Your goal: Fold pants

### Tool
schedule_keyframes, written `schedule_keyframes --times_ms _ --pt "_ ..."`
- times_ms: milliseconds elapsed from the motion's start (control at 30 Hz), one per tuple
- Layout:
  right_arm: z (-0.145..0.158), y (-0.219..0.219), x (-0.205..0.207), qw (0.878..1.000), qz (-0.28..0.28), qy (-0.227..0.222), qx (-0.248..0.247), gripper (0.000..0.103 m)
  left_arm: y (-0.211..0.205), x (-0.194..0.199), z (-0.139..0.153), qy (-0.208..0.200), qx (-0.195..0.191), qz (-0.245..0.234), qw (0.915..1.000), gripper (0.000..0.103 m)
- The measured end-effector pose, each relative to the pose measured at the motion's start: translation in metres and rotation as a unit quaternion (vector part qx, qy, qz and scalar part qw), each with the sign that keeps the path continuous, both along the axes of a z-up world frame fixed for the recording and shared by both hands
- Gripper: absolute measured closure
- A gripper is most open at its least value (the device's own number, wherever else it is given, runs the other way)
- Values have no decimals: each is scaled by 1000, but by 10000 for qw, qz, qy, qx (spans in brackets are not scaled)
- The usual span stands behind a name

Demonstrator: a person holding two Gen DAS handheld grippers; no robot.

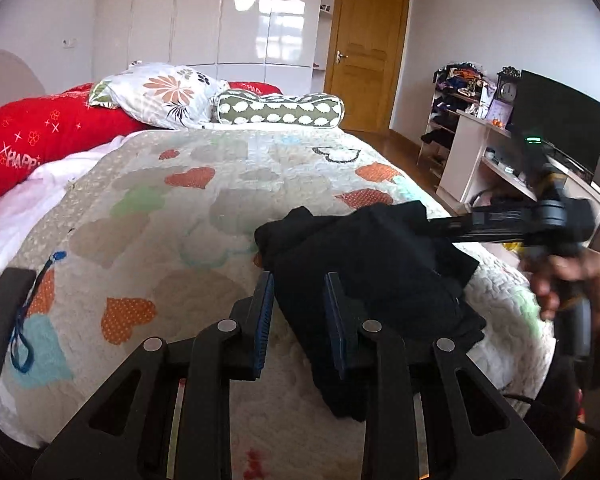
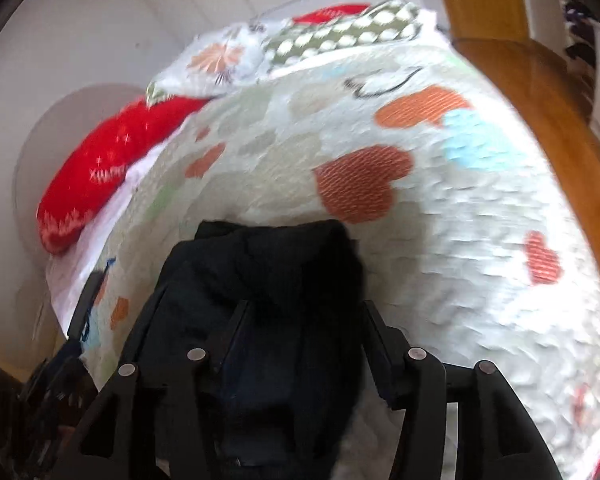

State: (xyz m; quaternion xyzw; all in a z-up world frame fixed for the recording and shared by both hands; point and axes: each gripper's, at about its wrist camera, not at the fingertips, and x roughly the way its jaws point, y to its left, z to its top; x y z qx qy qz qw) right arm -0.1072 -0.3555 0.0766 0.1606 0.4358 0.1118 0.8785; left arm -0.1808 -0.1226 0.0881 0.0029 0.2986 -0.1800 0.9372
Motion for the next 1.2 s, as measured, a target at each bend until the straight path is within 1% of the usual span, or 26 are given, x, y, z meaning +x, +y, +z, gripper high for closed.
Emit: schedule_keyframes --times_ms 100,167,200,233,300,367,400,467,500,567,600,633,700,800,900,933,967,1000,1033,1067,1133,1167,1200 --pt "19 -6 -23 9995 40 -321 -38 52 -2 14 -4 103 -70 -51 9999 78" --pt "27 -2 -37 9979 304 -562 87 52 -9 17 -6 174 -116 -144 9997 78" --pt "26 4 -41 9974 413 -585 105 52 -11 20 -7 211 -134 -187 9995 78" --pt "23 11 -43 9968 569 -555 82 52 -15 21 -8 263 -153 -244 9992 78" --pt "13 26 -41 9959 796 -406 -114 52 -25 22 -15 413 -135 -405 9982 78" --pt "0 33 -39 9952 903 -315 -226 52 -38 23 -27 623 101 -435 9971 76" --pt "-8 34 -38 9948 950 -241 -286 52 -43 24 -33 650 231 -394 9968 75" --pt "-25 31 -36 9945 802 33 -667 52 -48 22 -38 568 281 -395 9972 73" --pt "-29 25 -37 9955 679 78 -650 52 -49 21 -38 551 306 -400 9972 70" --pt "-28 7 -43 9987 504 51 -47 52 -53 21 -36 525 362 -462 9969 68" --pt "-26 3 -45 9986 509 -31 155 52 -54 21 -37 524 376 -477 9968 68" --pt "-25 1 -46 9983 520 -114 225 52 -55 21 -37 521 387 -479 9967 68" --pt "-23 3 -47 9983 514 -224 185 52 -54 21 -37 532 350 -466 9969 68" --pt "-22 15 -41 9971 674 -317 124 52 -51 22 -37 581 264 -456 9969 66" --pt "-23 28 -28 9959 781 -461 -1 53 -49 24 -36 631 227 -472 9966 66" --pt "-25 31 -24 9954 812 -509 -7 58 -48 24 -36 642 220 -473 9966 66" --pt "-27 34 -20 9949 848 -540 -6 66 -47 24 -35 651 210 -471 9965 66" --pt "-27 37 -21 9946 866 -572 -11 67 -46 24 -34 661 194 -459 9966 66" --pt "-27 40 -21 9943 881 -592 -30 73 -45 24 -33 676 174 -448 9966 66" --pt "-26 42 -23 9941 909 -589 -80 86 -43 25 -32 693 153 -432 9965 66" --pt "-21 43 -28 9934 937 -637 -184 91 -40 25 -28 714 141 -388 9966 66" --pt "-17 40 -31 9932 935 -673 -163 97 -38 25 -25 701 136 -372 9967 66" --pt "-12 35 -36 9932 892 -729 -141 98 -35 24 -22 657 117 -362 9971 66"
